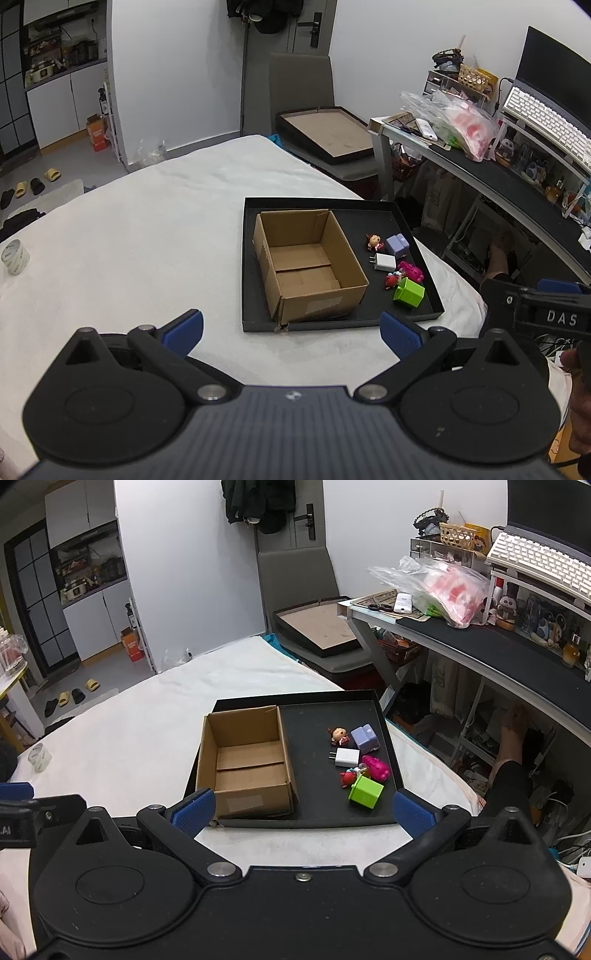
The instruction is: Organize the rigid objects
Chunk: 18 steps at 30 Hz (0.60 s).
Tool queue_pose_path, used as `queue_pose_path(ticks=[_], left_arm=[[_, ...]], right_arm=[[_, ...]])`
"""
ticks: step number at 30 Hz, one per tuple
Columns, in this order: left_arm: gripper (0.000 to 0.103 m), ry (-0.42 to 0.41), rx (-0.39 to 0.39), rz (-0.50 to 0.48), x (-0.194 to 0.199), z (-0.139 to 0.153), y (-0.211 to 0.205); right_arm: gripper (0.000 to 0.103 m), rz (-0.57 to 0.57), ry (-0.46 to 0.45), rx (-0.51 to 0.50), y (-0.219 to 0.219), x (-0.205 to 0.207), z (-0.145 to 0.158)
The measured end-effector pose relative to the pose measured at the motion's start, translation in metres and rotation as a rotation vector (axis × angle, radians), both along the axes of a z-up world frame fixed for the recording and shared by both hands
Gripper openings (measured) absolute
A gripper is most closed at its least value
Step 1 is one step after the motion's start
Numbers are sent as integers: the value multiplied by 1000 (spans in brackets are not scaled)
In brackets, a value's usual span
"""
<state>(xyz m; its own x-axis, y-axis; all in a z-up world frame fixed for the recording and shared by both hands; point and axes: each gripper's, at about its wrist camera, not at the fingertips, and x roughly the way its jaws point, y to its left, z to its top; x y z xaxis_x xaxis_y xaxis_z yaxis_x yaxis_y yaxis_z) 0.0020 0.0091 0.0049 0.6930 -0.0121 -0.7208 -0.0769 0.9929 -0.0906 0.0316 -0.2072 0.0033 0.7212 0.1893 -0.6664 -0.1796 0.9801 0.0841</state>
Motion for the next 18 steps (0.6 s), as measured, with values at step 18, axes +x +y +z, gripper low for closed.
queue_pose_path(ticks=[18], left_arm=[[99,71,-12,14,62,-28,9]], right_arm=[[103,-49,49,53,-21,57,-32]])
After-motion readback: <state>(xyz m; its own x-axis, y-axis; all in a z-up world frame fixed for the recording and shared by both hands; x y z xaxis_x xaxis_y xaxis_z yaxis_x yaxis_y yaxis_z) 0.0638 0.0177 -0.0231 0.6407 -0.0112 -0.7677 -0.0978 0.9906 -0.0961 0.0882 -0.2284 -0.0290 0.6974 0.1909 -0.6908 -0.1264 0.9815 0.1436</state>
